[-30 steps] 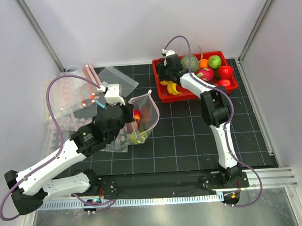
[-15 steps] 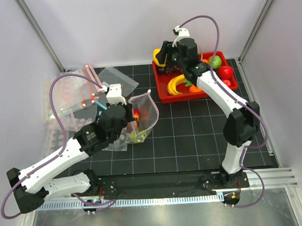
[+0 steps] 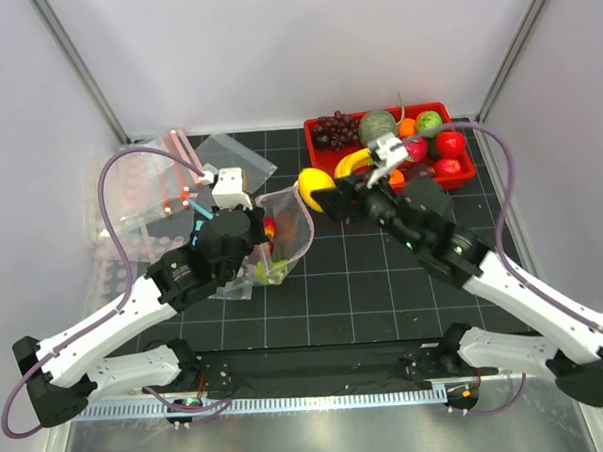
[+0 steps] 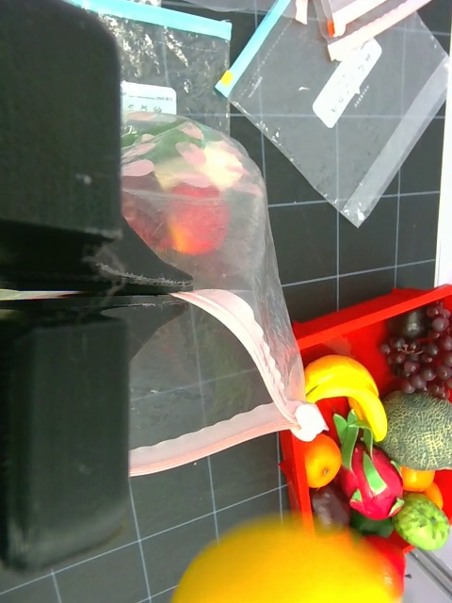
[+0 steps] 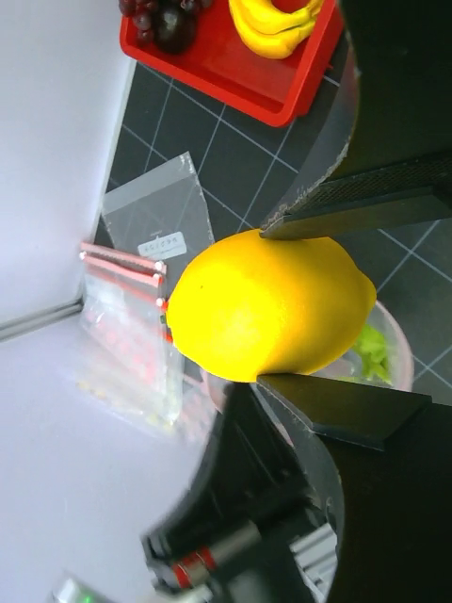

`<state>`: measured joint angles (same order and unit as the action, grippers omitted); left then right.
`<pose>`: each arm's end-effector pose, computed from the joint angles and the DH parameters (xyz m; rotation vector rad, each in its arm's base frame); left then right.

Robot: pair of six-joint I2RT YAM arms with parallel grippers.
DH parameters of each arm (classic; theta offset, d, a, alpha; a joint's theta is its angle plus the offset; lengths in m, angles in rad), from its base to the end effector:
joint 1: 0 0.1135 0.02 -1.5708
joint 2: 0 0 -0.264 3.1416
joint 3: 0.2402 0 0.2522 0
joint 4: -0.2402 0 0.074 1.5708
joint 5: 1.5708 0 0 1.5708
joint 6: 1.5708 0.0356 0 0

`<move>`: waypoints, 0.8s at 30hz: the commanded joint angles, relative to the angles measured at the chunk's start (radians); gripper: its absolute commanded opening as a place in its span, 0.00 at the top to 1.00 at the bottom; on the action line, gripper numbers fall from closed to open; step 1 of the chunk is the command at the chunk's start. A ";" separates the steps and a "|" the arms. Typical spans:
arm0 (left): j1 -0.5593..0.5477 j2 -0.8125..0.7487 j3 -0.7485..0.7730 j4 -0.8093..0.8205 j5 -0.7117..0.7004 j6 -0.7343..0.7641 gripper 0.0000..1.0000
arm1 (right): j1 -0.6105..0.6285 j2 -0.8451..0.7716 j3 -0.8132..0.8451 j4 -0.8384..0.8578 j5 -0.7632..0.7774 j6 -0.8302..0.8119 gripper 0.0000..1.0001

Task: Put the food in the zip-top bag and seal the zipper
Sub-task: Place the fake fruit in the zipper food storage bag.

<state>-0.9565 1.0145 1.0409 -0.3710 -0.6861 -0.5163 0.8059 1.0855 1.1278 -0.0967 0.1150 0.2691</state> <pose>0.1449 -0.1663 0.3698 -0.0483 1.8509 -0.3733 0.1749 0.1763 0.4114 -0.3557 1.6371 0.7284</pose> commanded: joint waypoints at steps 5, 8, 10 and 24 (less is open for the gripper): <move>-0.002 -0.025 0.005 0.053 0.046 -0.016 1.00 | 0.058 -0.180 -0.255 0.187 -0.023 -0.053 0.73; -0.002 -0.024 -0.002 0.067 0.085 -0.013 1.00 | 0.068 -0.168 -0.282 0.213 -0.044 -0.071 0.73; -0.002 -0.017 -0.001 0.078 0.097 -0.002 0.99 | 0.070 -0.154 -0.307 0.241 -0.081 -0.070 0.74; -0.004 0.045 0.027 0.083 0.207 0.009 1.00 | 0.108 -0.116 -0.307 0.264 -0.136 -0.094 0.74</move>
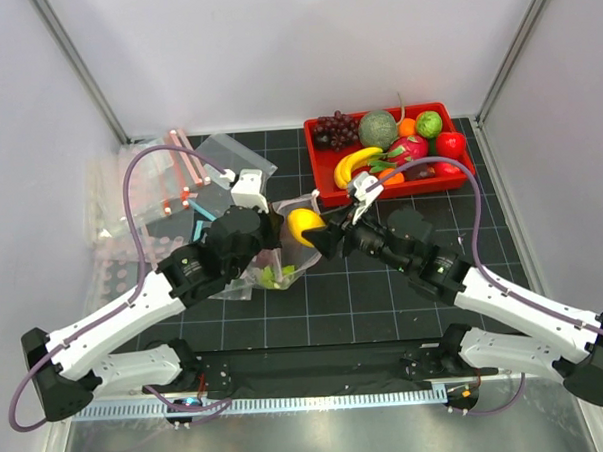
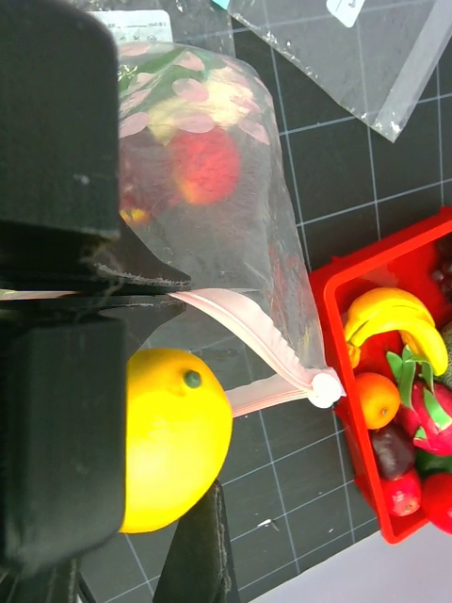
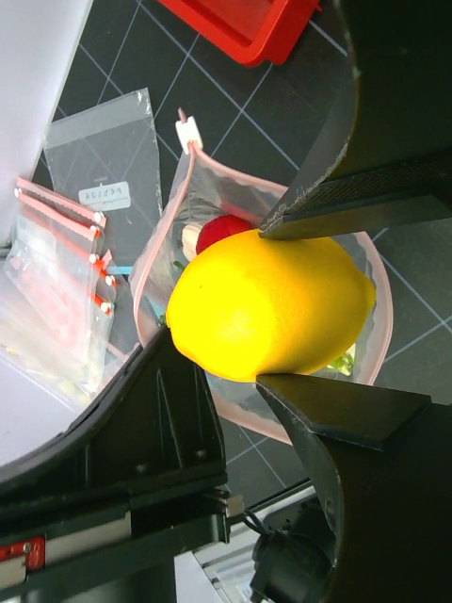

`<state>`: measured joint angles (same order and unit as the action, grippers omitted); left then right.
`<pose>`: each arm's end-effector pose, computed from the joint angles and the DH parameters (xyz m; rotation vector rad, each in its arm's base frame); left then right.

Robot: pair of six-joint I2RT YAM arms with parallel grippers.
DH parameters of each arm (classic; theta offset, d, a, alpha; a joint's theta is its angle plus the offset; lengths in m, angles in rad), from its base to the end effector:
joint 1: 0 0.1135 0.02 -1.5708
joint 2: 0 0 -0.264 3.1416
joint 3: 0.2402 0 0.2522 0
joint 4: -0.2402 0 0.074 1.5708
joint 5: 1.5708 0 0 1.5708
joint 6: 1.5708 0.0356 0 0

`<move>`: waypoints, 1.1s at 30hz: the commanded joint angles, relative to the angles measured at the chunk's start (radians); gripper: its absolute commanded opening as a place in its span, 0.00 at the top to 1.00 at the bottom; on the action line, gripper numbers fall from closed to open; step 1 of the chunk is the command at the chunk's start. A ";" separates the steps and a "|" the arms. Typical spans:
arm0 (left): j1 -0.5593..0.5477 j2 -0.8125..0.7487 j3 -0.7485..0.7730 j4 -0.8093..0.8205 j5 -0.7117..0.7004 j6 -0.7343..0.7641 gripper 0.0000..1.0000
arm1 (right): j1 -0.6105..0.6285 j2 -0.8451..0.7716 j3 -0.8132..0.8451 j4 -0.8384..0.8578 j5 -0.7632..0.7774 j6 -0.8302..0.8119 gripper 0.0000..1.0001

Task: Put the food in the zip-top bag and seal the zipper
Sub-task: Place the fake fruit in the zipper food storage bag.

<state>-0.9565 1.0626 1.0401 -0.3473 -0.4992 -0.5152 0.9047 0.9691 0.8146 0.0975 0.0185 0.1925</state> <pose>0.1499 -0.1830 0.3606 0.0921 1.9248 -0.5139 0.1434 0.1814 0.3465 -0.5762 1.5916 0.8204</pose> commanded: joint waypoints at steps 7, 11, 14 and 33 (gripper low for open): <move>-0.002 -0.038 0.017 0.060 0.014 0.006 1.00 | 0.020 0.029 0.006 0.070 -0.025 -0.021 0.73; -0.002 -0.053 0.011 0.079 0.077 0.012 1.00 | 0.020 0.077 0.014 0.085 -0.023 -0.019 0.73; -0.002 -0.072 -0.006 0.145 0.181 0.024 1.00 | 0.019 0.109 0.023 0.074 -0.023 -0.019 0.63; -0.002 -0.167 -0.045 0.076 -0.110 -0.026 1.00 | 0.020 -0.119 -0.103 0.145 0.213 -0.038 0.16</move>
<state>-0.9565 0.9218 0.9886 -0.2989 -0.5373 -0.5285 0.9211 0.8806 0.7387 0.1528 0.1410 0.1738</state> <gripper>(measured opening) 0.015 0.843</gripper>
